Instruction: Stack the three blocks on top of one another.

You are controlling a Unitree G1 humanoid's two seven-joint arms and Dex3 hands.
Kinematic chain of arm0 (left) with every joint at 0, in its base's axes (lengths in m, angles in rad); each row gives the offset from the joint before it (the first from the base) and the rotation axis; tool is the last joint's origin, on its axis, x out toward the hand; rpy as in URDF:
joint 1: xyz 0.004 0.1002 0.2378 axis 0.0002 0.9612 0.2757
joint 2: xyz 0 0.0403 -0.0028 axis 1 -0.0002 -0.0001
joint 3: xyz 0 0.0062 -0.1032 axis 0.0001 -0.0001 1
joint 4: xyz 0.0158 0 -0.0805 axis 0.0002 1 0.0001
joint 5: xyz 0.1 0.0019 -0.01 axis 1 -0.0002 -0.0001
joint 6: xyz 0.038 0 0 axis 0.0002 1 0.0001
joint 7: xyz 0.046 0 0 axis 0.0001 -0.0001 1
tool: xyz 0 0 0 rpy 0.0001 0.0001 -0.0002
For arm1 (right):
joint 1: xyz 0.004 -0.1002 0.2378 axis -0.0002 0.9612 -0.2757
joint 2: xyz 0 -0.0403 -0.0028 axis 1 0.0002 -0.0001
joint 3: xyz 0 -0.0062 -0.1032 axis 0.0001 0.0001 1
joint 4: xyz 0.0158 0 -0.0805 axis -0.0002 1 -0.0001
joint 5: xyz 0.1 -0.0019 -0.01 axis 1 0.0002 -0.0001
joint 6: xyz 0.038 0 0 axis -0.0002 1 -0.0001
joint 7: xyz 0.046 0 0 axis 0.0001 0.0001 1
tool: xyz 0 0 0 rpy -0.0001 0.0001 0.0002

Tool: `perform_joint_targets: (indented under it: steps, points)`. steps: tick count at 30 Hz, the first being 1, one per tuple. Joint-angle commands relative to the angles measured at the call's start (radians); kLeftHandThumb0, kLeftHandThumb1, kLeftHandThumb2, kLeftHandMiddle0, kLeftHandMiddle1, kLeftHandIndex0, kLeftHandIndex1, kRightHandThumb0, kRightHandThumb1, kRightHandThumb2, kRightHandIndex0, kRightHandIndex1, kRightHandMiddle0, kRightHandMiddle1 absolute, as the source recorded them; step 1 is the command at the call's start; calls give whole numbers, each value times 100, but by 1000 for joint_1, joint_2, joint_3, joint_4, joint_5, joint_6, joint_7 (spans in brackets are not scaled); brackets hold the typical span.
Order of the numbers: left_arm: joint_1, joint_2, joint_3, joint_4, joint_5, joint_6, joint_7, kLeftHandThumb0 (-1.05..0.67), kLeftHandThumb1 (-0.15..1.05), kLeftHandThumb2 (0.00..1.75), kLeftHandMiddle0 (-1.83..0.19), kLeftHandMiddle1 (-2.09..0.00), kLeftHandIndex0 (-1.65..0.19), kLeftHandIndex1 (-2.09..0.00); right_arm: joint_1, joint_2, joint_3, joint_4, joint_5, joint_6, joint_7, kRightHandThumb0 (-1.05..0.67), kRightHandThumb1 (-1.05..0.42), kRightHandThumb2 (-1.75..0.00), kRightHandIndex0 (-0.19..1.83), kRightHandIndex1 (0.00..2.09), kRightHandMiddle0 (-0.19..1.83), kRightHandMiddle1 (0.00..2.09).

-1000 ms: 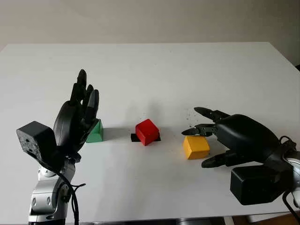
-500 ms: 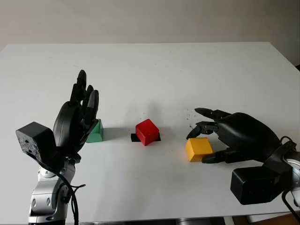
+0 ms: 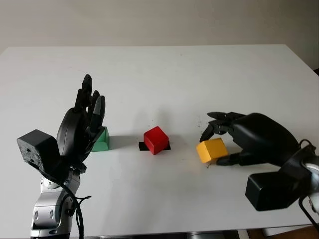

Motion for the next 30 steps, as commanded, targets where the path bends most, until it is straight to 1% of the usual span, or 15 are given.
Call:
perform_joint_targets:
  steps: [1,3,8,9,11,17,21,23,26,30]
  points:
    - [-1,1,-3,-9,2,-5,-3,-74,105,51,17,-5,18,-5,-100,-19,-6,19,62,10,46,-36,-88,-5,34,6,59,105]
    - [-1,1,-6,-8,5,-9,-4,-73,105,53,17,-5,19,-5,-168,-20,2,48,114,9,94,-37,-87,-5,34,5,60,107]
    - [2,-7,-10,-10,6,-13,1,-73,105,53,17,-5,18,-5,-325,-2,39,91,204,93,216,-37,-88,-6,31,4,57,113]
    - [3,-8,-10,-9,5,-14,2,-73,105,53,17,-5,18,-5,-374,6,55,116,218,92,236,-38,-89,-6,30,4,56,114]
    - [4,-10,-11,-11,5,-14,4,-73,105,53,17,-5,18,-5,-450,25,81,170,237,73,257,-39,-89,-6,30,4,56,115]
    - [9,-13,-11,-17,9,-11,10,-74,105,52,17,-5,18,-5,-603,83,150,326,243,-9,271,-42,-89,-5,30,5,53,127]
    - [11,-16,-11,-20,12,-10,18,-73,105,53,17,-5,18,-5,-680,115,203,389,218,-38,293,-44,-91,-6,29,4,50,130]
    - [11,-15,-11,-19,8,-11,14,-74,105,53,18,-5,19,-5,-718,138,239,430,198,-68,302,-45,-92,-6,28,4,48,137]
    - [10,-17,-11,-17,9,-16,14,-74,105,53,18,-5,19,-4,-745,157,263,470,184,-99,307,-44,-92,-5,28,4,44,140]
    - [12,-20,-10,-12,7,-23,12,-74,105,53,19,-5,19,-4,-774,193,296,492,166,-52,331,-42,-92,-5,29,5,43,143]
